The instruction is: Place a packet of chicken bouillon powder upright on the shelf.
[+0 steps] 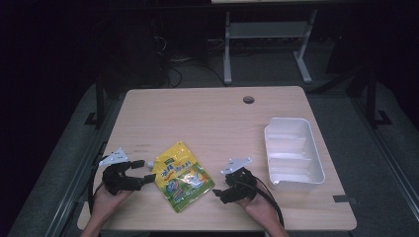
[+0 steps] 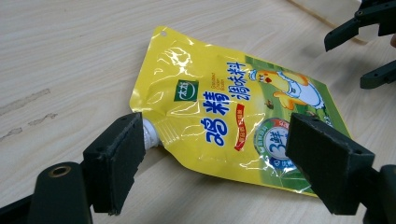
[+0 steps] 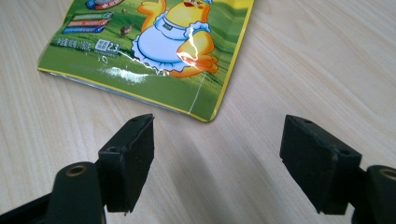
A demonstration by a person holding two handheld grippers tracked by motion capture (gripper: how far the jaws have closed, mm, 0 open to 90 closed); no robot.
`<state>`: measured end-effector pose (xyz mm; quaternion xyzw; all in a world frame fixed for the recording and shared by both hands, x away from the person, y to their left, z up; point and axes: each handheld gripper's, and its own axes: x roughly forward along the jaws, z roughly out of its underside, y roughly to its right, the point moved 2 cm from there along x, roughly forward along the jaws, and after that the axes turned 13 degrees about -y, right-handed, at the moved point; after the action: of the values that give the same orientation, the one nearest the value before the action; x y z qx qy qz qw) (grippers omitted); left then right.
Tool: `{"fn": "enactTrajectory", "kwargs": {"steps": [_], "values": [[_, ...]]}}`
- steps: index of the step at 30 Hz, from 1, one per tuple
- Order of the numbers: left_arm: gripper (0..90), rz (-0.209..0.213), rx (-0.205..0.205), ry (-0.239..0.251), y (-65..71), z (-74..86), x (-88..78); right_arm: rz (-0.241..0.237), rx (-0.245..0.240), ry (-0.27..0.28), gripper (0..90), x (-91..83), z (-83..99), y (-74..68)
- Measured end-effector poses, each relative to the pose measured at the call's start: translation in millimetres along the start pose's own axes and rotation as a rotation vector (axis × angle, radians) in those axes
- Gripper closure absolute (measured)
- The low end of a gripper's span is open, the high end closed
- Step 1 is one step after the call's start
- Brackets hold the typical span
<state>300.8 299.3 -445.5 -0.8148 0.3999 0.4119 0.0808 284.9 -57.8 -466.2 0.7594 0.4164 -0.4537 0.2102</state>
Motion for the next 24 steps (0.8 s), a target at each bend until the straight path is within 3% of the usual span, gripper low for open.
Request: {"fn": "enactTrajectory", "kwargs": {"steps": [24], "values": [[19.4,0.006,-0.011,0.000,-2.4,-0.1,-0.3,-0.006,-0.001,0.022,28.0,-0.5,-4.7,-4.6]]}}
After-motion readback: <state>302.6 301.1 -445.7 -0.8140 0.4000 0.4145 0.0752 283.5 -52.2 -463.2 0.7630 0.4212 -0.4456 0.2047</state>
